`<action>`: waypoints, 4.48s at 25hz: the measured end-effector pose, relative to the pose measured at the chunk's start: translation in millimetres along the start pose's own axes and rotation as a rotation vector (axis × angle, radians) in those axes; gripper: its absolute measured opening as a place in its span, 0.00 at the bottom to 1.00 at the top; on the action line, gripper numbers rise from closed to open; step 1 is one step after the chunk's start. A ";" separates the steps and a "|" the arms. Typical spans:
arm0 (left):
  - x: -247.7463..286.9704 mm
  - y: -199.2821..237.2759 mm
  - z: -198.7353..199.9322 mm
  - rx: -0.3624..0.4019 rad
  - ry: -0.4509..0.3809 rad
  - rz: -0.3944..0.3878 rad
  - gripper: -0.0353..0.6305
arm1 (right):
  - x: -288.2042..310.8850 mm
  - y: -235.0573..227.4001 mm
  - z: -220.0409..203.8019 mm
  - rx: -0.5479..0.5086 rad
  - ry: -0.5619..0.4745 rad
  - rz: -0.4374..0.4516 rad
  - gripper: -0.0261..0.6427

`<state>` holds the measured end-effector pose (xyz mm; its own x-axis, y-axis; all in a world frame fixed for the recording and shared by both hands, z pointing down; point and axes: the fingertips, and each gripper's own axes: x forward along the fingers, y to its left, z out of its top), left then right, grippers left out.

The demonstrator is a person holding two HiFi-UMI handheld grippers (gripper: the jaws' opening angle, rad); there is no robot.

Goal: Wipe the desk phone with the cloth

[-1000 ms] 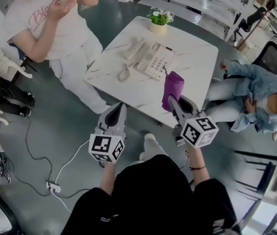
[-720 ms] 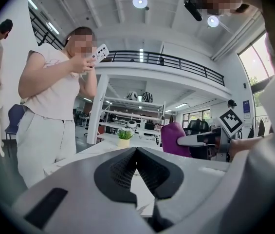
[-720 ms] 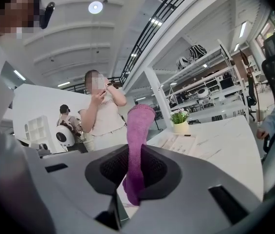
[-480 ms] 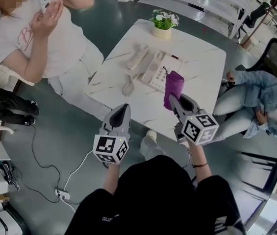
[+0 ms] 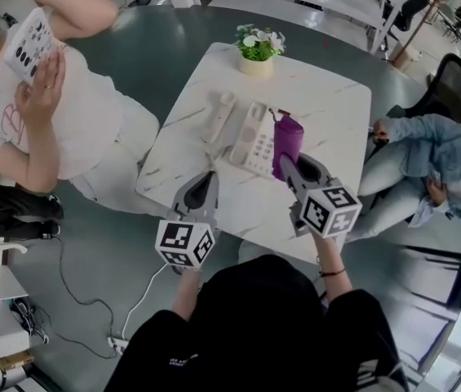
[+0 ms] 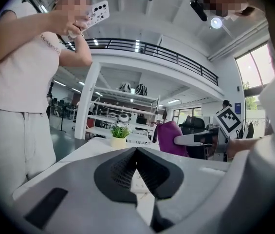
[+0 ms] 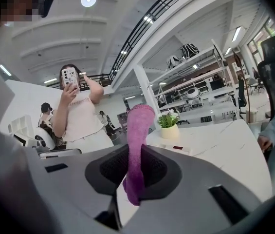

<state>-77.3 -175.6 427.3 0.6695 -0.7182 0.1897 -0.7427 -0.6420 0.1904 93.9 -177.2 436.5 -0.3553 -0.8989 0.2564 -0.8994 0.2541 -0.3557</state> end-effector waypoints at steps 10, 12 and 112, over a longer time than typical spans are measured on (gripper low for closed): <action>56.4 22.4 5.6 0.000 0.053 -0.074 0.05 | 43.3 -36.4 26.2 -0.060 -0.014 -0.158 0.10; 66.7 26.2 6.3 -0.005 0.068 -0.094 0.05 | 53.4 -41.2 29.0 -0.100 -0.003 -0.198 0.10; 103.9 77.2 -45.8 -0.076 0.206 -0.204 0.05 | 120.0 37.5 -153.0 -0.483 0.762 0.033 0.10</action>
<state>-64.4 -287.5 505.8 0.7996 -0.5017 0.3299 -0.5942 -0.7401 0.3148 -21.4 -220.9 591.5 -0.3009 -0.4522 0.8396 -0.8337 0.5522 -0.0014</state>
